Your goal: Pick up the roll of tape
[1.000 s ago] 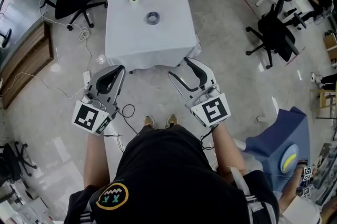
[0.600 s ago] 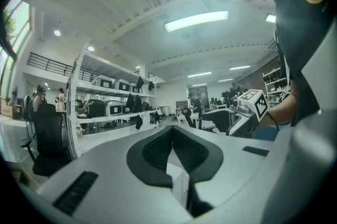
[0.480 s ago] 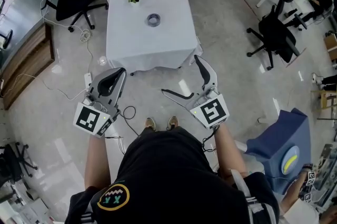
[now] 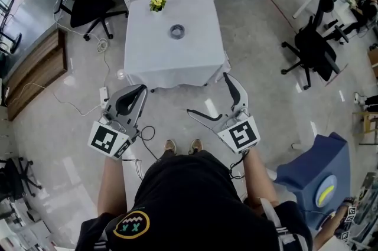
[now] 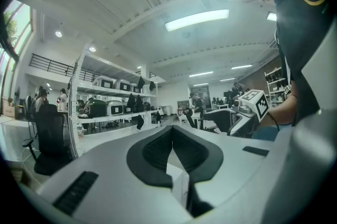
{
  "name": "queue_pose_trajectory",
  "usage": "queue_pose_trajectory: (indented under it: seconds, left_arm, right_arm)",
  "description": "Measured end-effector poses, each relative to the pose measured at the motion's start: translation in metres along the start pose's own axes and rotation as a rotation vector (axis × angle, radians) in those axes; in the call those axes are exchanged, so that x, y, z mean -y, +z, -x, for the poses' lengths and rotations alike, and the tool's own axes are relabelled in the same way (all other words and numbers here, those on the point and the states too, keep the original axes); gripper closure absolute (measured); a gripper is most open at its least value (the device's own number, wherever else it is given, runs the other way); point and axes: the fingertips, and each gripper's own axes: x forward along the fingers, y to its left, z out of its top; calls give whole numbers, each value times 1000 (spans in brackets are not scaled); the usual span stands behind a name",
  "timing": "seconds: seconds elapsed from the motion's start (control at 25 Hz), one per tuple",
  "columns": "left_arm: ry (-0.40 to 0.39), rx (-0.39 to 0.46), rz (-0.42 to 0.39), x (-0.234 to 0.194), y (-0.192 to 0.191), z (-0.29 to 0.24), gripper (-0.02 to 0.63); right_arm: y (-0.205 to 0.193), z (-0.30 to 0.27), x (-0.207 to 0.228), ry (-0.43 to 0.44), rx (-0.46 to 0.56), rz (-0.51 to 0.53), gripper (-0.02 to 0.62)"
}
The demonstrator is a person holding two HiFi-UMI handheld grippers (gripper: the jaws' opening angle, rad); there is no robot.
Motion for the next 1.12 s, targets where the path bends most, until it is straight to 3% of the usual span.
queue_pose_trajectory:
  seconds: [0.68, 1.12]
  left_arm:
    - [76, -20, -19, 46, 3, -12, 588]
    - [59, -14, -26, 24, -7, -37, 588]
  right_arm:
    - [-13, 46, 21, 50, 39, -3, -3]
    - [-27, 25, 42, 39, 13, 7, -3]
